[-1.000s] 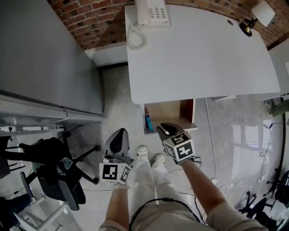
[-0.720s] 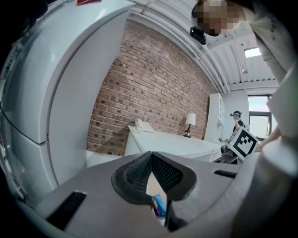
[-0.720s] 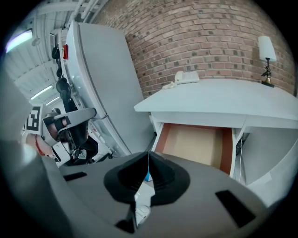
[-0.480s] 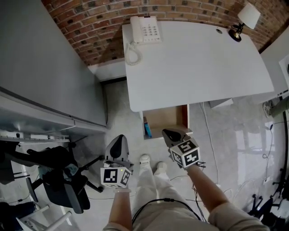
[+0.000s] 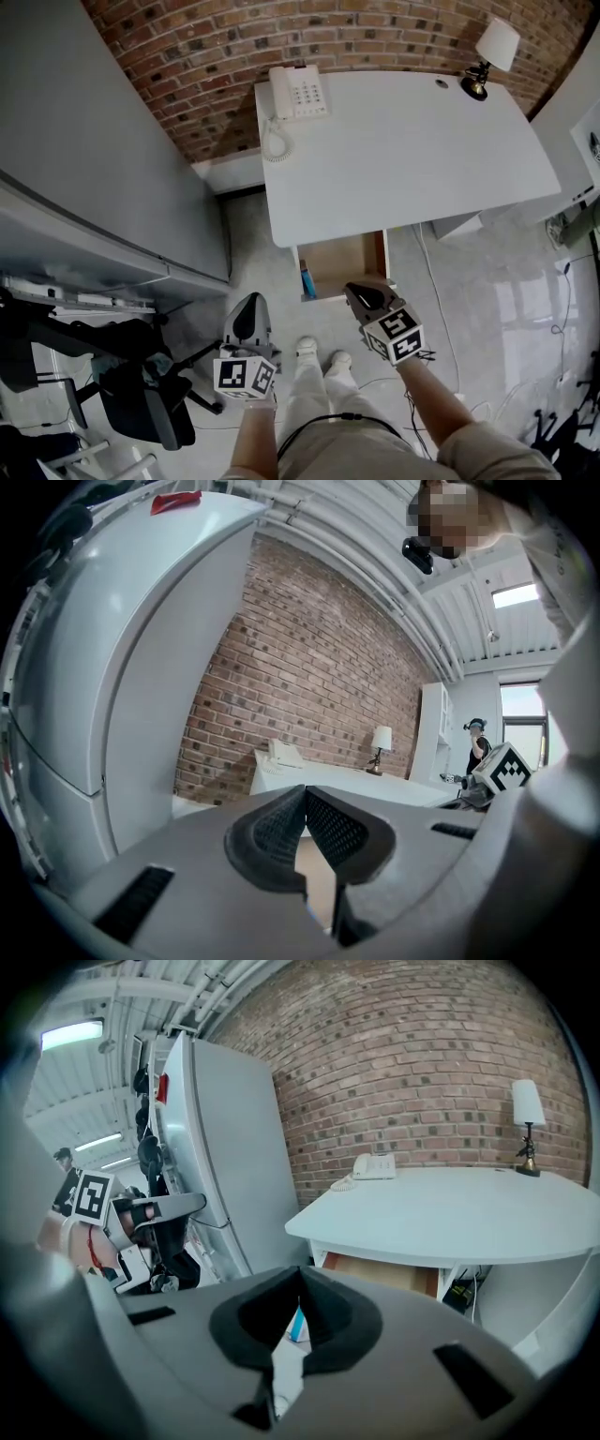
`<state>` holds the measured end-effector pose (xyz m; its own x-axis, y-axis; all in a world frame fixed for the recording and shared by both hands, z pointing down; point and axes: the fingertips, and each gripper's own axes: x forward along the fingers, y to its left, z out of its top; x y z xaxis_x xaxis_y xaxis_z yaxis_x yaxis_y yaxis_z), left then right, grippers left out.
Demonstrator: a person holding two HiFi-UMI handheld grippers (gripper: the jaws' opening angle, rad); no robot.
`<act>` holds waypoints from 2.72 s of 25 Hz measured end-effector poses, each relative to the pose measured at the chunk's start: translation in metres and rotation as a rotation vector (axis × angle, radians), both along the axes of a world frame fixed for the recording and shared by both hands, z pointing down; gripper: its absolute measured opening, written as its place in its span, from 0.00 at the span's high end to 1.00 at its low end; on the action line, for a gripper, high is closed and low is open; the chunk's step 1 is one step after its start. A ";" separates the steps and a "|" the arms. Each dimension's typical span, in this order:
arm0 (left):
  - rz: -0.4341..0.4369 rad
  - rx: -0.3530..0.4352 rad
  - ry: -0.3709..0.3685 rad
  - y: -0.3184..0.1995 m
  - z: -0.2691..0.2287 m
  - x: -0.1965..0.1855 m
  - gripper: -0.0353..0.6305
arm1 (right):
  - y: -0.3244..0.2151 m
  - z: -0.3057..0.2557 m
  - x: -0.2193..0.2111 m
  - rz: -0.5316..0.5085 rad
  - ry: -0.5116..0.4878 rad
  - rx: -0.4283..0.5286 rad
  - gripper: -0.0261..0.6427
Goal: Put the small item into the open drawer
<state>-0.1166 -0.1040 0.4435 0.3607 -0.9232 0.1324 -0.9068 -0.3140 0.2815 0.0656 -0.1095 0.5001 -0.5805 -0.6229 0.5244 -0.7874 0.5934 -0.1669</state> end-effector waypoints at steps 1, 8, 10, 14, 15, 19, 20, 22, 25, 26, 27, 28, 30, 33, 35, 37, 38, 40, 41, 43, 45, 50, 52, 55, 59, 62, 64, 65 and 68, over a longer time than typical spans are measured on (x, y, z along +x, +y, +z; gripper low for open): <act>0.003 0.005 -0.001 0.000 -0.004 0.001 0.94 | 0.001 -0.005 0.002 0.000 -0.002 0.016 0.95; 0.017 0.042 -0.020 0.004 -0.030 0.005 0.94 | 0.002 -0.040 0.013 0.019 -0.028 0.117 0.95; 0.023 0.052 -0.015 0.006 -0.040 0.005 0.94 | 0.001 -0.053 0.017 0.031 -0.042 0.153 0.95; 0.024 0.073 -0.018 0.010 -0.060 0.002 0.94 | -0.001 -0.080 0.024 0.060 -0.072 0.222 0.95; 0.024 0.079 -0.021 0.011 -0.064 0.001 0.94 | -0.001 -0.085 0.026 0.065 -0.076 0.236 0.95; 0.023 0.099 -0.053 0.012 -0.079 -0.002 0.94 | -0.002 -0.104 0.032 0.077 -0.089 0.270 0.95; 0.024 0.103 -0.060 0.012 -0.082 -0.002 0.94 | -0.003 -0.107 0.033 0.079 -0.097 0.273 0.95; 0.024 0.113 -0.070 0.012 -0.087 -0.004 0.94 | -0.005 -0.114 0.037 0.088 -0.114 0.278 0.95; 0.022 0.127 -0.076 0.013 -0.094 -0.007 0.94 | -0.005 -0.123 0.041 0.101 -0.129 0.289 0.95; 0.022 0.133 -0.078 0.013 -0.096 -0.007 0.94 | -0.005 -0.126 0.042 0.103 -0.131 0.295 0.95; 0.022 0.138 -0.081 0.012 -0.099 -0.007 0.94 | -0.005 -0.130 0.044 0.105 -0.132 0.301 0.95; 0.023 0.142 -0.085 0.012 -0.103 -0.006 0.94 | -0.006 -0.134 0.045 0.108 -0.134 0.307 0.95; 0.025 0.148 -0.091 0.011 -0.109 -0.005 0.94 | -0.008 -0.141 0.048 0.113 -0.141 0.320 0.95; 0.027 0.160 -0.094 0.009 -0.116 -0.006 0.94 | -0.010 -0.150 0.050 0.116 -0.150 0.335 0.95; 0.028 0.167 -0.103 0.009 -0.120 -0.010 0.94 | -0.011 -0.154 0.049 0.113 -0.153 0.344 0.95; 0.021 0.175 -0.107 0.008 -0.124 -0.014 0.94 | -0.012 -0.159 0.047 0.107 -0.158 0.354 0.95; 0.018 0.180 -0.107 0.006 -0.126 -0.016 0.94 | -0.012 -0.161 0.047 0.105 -0.159 0.359 0.95; 0.014 0.188 -0.108 0.004 -0.130 -0.018 0.94 | -0.013 -0.165 0.047 0.100 -0.156 0.366 0.95; 0.013 0.190 -0.109 0.003 -0.132 -0.018 0.94 | -0.013 -0.166 0.047 0.099 -0.152 0.369 0.95; 0.015 0.197 -0.113 0.003 -0.136 -0.018 0.94 | -0.013 -0.169 0.050 0.100 -0.146 0.373 0.95; 0.012 0.204 -0.117 0.001 -0.140 -0.020 0.94 | -0.014 -0.172 0.052 0.107 -0.147 0.379 0.95; -0.010 0.223 -0.116 -0.003 -0.147 -0.031 0.94 | -0.018 -0.179 0.049 0.108 -0.155 0.394 0.95; -0.015 0.228 -0.113 -0.005 -0.150 -0.033 0.94 | -0.019 -0.181 0.049 0.106 -0.156 0.398 0.95; -0.014 0.229 -0.107 -0.006 -0.151 -0.033 0.94 | -0.019 -0.182 0.049 0.108 -0.158 0.398 0.95; -0.016 0.228 -0.108 -0.006 -0.149 -0.037 0.94 | -0.020 -0.181 0.045 0.110 -0.157 0.398 0.95; -0.018 0.228 -0.109 -0.006 -0.148 -0.038 0.94 | -0.020 -0.179 0.045 0.112 -0.157 0.397 0.95; -0.022 0.223 -0.108 -0.006 -0.147 -0.039 0.94 | -0.020 -0.179 0.046 0.114 -0.158 0.395 0.95; -0.022 0.222 -0.108 -0.006 -0.147 -0.040 0.94 | -0.020 -0.178 0.046 0.115 -0.157 0.394 0.95; -0.018 0.223 -0.109 -0.007 -0.145 -0.040 0.94 | -0.020 -0.177 0.046 0.116 -0.156 0.390 0.95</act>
<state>-0.1561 -0.1106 0.2989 0.3389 -0.9401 -0.0379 -0.9340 -0.3410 0.1068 0.1118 -0.1298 0.3235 -0.5485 -0.8229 0.1481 -0.8358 0.5445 -0.0699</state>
